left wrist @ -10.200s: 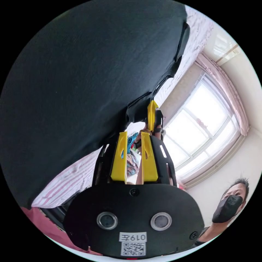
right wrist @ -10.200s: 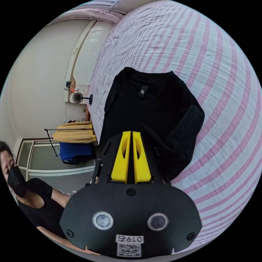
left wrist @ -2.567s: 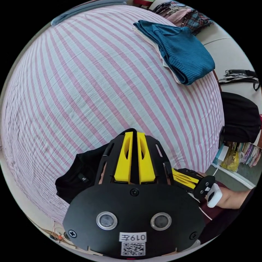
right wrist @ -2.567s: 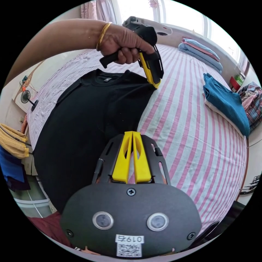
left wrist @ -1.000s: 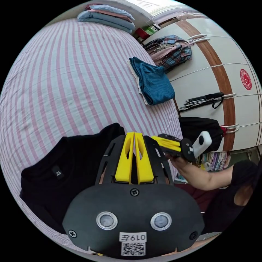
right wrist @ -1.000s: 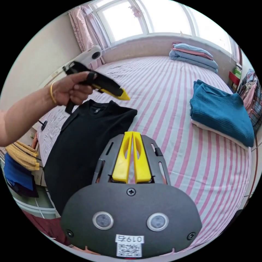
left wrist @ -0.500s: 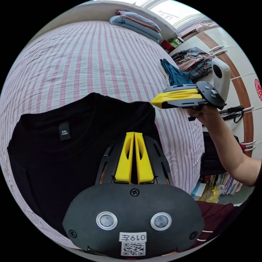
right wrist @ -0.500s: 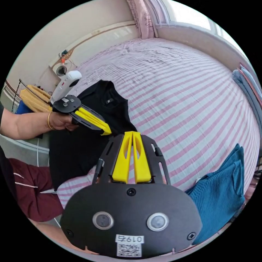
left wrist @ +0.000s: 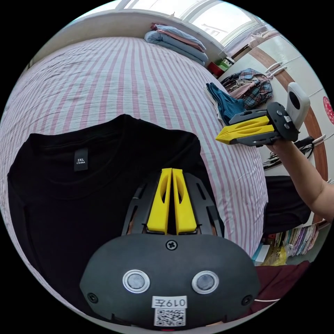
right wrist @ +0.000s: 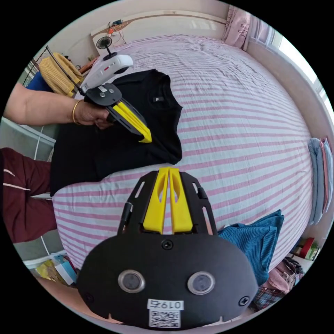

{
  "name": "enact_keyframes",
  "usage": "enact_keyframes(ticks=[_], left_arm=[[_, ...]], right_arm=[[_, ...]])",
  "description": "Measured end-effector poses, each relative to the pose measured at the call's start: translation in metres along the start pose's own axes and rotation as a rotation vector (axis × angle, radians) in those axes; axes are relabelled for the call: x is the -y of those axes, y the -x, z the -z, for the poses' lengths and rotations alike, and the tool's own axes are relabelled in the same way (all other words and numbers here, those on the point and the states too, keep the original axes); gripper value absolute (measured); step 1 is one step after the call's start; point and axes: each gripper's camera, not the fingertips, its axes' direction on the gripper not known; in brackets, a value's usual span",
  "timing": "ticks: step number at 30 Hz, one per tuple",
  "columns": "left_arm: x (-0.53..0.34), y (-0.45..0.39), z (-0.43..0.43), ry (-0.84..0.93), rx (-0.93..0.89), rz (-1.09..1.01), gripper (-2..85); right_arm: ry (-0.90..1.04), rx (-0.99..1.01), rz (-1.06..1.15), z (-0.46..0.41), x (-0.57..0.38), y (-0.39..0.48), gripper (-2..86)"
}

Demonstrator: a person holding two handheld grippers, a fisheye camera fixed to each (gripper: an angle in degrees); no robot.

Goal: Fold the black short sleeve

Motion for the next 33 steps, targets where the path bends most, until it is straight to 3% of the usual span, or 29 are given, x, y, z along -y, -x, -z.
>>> enact_keyframes(ticks=[5, 9, 15, 22, 33], left_arm=[[-0.027, 0.0, 0.003, -0.054, 0.037, -0.054, 0.7], [-0.043, 0.006, 0.005, -0.093, 0.018, -0.076, 0.7], [-0.065, 0.049, 0.001, -0.133, -0.239, 0.016, 0.6], [-0.082, 0.021, 0.007, -0.144, -0.024, -0.072, 0.7], [-0.098, 0.021, 0.007, -0.141, -0.016, -0.073, 0.8]], right_arm=[[-0.062, 0.005, -0.055, 0.008, 0.01, 0.006, -0.6], [-0.064, 0.002, 0.074, 0.021, 0.024, 0.015, -0.1], [0.007, -0.12, 0.324, 0.038, 0.055, 0.026, 4.0], [0.073, -0.189, 0.583, 0.029, 0.098, 0.05, 5.9], [0.11, -0.244, 0.752, 0.022, 0.143, 0.061, 4.1]])
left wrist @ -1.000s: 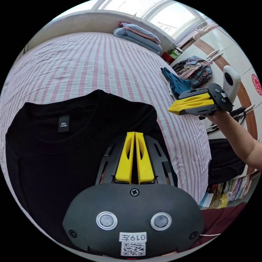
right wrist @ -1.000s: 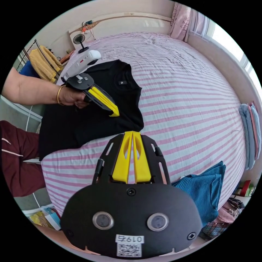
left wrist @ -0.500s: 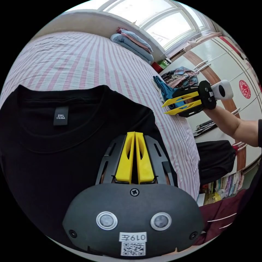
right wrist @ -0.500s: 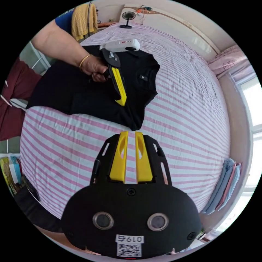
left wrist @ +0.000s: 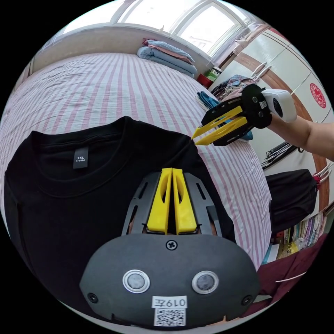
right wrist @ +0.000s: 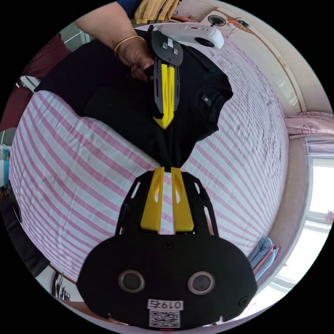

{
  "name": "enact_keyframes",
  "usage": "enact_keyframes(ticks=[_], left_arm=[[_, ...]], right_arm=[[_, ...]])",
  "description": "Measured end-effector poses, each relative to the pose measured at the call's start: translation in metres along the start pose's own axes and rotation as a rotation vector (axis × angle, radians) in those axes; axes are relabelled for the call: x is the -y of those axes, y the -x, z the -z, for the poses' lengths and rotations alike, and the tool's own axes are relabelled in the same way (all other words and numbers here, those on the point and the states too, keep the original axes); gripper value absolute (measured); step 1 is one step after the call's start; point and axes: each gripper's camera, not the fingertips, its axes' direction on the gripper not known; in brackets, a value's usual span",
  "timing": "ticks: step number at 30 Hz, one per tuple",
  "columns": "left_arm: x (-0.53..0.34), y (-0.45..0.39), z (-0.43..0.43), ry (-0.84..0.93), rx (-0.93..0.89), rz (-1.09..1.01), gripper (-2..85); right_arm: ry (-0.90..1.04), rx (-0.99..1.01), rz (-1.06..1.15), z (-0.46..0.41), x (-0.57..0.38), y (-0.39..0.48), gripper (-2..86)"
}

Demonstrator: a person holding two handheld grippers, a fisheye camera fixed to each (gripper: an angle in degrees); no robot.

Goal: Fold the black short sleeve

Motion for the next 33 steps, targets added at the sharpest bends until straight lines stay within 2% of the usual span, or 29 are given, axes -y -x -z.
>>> enact_keyframes(ticks=[8, 11, 13, 14, 16, 21, 27, 33], left_arm=[[-0.008, -0.001, 0.0, 0.001, 0.002, 0.001, 0.9], [-0.009, -0.003, 0.001, 0.007, 0.01, -0.001, 0.9], [-0.01, -0.005, 0.002, 0.008, 0.019, 0.0, 0.9], [-0.011, -0.006, 0.003, 0.007, 0.027, 0.001, 0.9], [-0.012, -0.008, 0.004, -0.002, 0.033, 0.008, 0.8], [-0.016, -0.015, 0.014, -0.034, 0.059, 0.042, 0.8], [-0.02, -0.011, 0.023, -0.098, -0.012, 0.075, 0.8], [-0.019, -0.004, 0.007, -0.031, 0.026, 0.103, 0.9]], right_arm=[[0.032, 0.042, 0.054, 0.0, 0.023, -0.023, 0.6], [0.068, 0.152, 0.048, 0.003, 0.028, -0.05, -0.4], [0.166, 0.148, 0.073, -0.001, 0.023, -0.07, -0.7], [0.167, 0.153, 0.063, 0.0, 0.021, -0.076, -0.7], [0.05, 0.195, -0.041, 0.02, 0.018, -0.101, -0.7], [-0.045, 0.188, -0.012, 0.032, 0.038, -0.096, 1.2], [-0.019, 0.239, -0.024, 0.013, 0.055, -0.111, 6.0], [0.055, 0.19, 0.062, 0.001, 0.073, -0.123, 0.0]])
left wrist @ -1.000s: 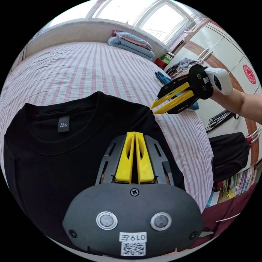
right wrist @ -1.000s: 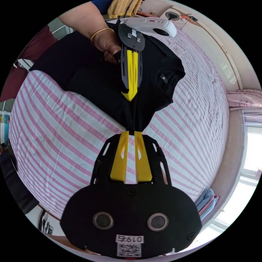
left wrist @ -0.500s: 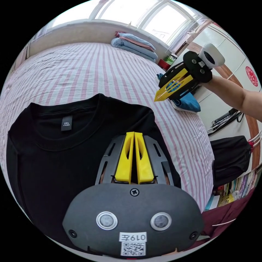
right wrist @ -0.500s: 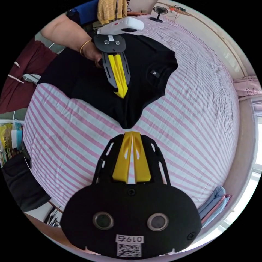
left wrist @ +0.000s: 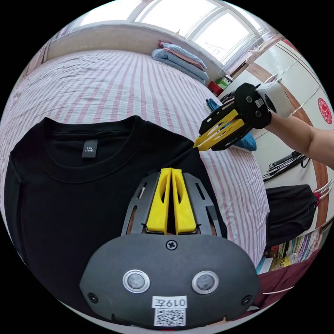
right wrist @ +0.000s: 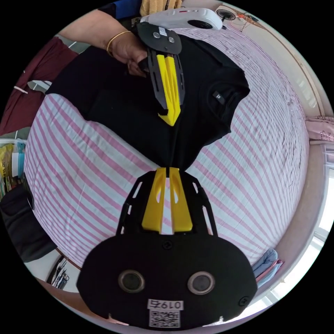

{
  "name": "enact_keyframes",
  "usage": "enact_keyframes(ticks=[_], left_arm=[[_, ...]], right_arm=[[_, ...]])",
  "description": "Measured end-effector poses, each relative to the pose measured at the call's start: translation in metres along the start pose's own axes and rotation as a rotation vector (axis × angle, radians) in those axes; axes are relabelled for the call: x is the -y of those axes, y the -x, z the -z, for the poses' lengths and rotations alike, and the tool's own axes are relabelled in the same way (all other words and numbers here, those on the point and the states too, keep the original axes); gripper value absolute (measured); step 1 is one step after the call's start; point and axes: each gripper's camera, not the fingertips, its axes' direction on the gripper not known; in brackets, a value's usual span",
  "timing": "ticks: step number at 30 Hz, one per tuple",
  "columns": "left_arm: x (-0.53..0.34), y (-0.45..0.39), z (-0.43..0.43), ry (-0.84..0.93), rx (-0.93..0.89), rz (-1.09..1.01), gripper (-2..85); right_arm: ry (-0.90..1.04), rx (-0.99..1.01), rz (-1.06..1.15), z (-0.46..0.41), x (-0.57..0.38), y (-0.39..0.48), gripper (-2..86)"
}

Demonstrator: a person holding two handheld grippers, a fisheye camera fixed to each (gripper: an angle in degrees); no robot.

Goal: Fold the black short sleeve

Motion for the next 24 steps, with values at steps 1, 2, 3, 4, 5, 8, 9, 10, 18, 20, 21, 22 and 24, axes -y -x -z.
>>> enact_keyframes(ticks=[1, 2, 3, 4, 5, 8, 9, 10, 18, 20, 21, 22, 24], left_arm=[[0.0, -0.002, 0.0, 0.002, 0.009, -0.008, 0.9], [0.001, -0.003, -0.001, 0.007, 0.017, -0.016, 0.9], [0.001, -0.004, -0.001, 0.009, 0.021, -0.019, 0.9], [0.002, -0.005, 0.0, 0.008, 0.027, -0.022, 1.0], [0.003, -0.007, 0.001, 0.006, 0.036, -0.027, 1.0], [0.002, -0.007, 0.0, 0.008, 0.032, -0.021, 1.1], [0.002, -0.006, 0.0, 0.005, 0.03, -0.018, 1.1], [0.002, -0.006, 0.0, 0.004, 0.028, -0.014, 1.1], [0.005, -0.01, 0.001, 0.0, 0.029, -0.022, 1.1], [0.006, -0.01, 0.0, 0.003, 0.024, -0.019, 1.0], [0.006, -0.01, -0.001, 0.005, 0.025, -0.018, 0.9], [0.006, -0.01, -0.001, 0.001, 0.024, -0.016, 0.9], [0.006, -0.01, 0.0, -0.001, 0.02, -0.013, 0.8]], right_arm=[[-0.002, 0.026, -0.001, 0.001, -0.002, -0.008, -0.2], [-0.002, 0.039, -0.006, 0.002, -0.003, -0.012, -0.3], [-0.001, 0.061, -0.014, 0.004, -0.006, -0.019, -0.3], [-0.007, 0.085, -0.026, 0.007, -0.008, -0.026, -0.3], [-0.013, 0.101, -0.044, 0.009, -0.008, -0.03, -0.2], [-0.041, 0.184, -0.075, 0.019, -0.004, -0.048, 0.3], [-0.013, 0.173, -0.069, 0.015, -0.002, -0.051, 0.6], [-0.009, 0.161, -0.058, 0.014, -0.002, -0.054, 1.2], [0.021, 0.066, -0.045, 0.008, 0.004, -0.063, 5.7], [0.02, 0.047, -0.054, 0.005, 0.004, -0.067, 5.3], [0.021, 0.046, -0.052, 0.003, 0.005, -0.07, 5.1], [0.019, 0.047, -0.052, 0.002, 0.006, -0.073, 5.0], [0.011, 0.053, -0.06, 0.004, 0.006, -0.08, 4.6]])
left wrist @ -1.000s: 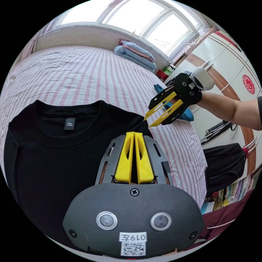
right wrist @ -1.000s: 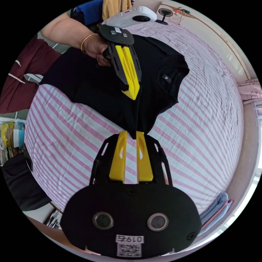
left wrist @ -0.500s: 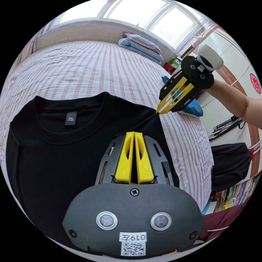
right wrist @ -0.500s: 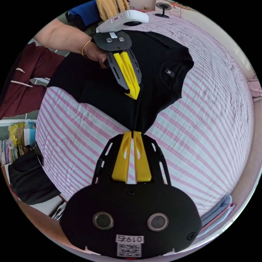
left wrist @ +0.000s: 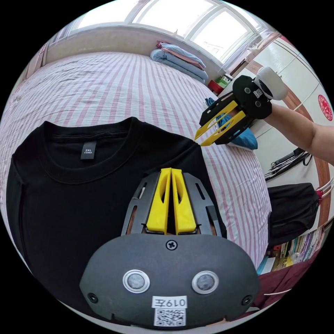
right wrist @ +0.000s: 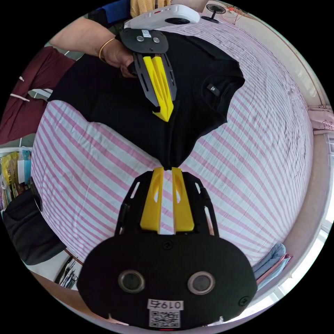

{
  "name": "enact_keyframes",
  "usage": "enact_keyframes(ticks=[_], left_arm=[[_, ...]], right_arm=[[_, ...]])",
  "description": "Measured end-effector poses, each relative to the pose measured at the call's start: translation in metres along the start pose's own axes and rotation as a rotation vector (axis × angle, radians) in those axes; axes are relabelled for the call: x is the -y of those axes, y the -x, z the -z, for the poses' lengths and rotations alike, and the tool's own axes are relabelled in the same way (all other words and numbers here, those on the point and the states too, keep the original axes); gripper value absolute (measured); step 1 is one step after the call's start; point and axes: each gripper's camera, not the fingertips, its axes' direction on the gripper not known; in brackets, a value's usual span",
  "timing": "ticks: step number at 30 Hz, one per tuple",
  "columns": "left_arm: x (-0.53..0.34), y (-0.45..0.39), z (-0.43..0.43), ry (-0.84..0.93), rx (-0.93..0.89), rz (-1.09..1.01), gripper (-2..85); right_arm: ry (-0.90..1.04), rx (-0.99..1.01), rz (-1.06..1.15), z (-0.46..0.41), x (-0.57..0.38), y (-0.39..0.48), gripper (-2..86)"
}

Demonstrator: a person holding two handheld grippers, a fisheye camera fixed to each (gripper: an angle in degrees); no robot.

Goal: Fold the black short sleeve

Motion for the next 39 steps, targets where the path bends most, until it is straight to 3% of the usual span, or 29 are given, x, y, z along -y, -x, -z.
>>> enact_keyframes(ticks=[12, 21, 33, 39], left_arm=[[0.009, -0.006, -0.003, -0.003, -0.015, -0.01, 0.8], [0.016, -0.008, -0.002, 0.009, -0.014, -0.018, 0.8], [0.025, -0.008, 0.003, 0.025, -0.027, 0.009, 0.8], [0.028, -0.011, 0.008, 0.019, -0.032, 0.01, 0.7]], right_arm=[[0.003, -0.009, 0.062, -0.022, 0.014, -0.028, 1.6], [0.124, 0.4, 0.084, -0.04, 0.014, -0.109, -0.5], [0.145, 0.484, 0.039, -0.08, -0.006, -0.118, 5.5], [0.106, 0.393, 0.017, -0.093, -0.033, -0.089, 1.1]])
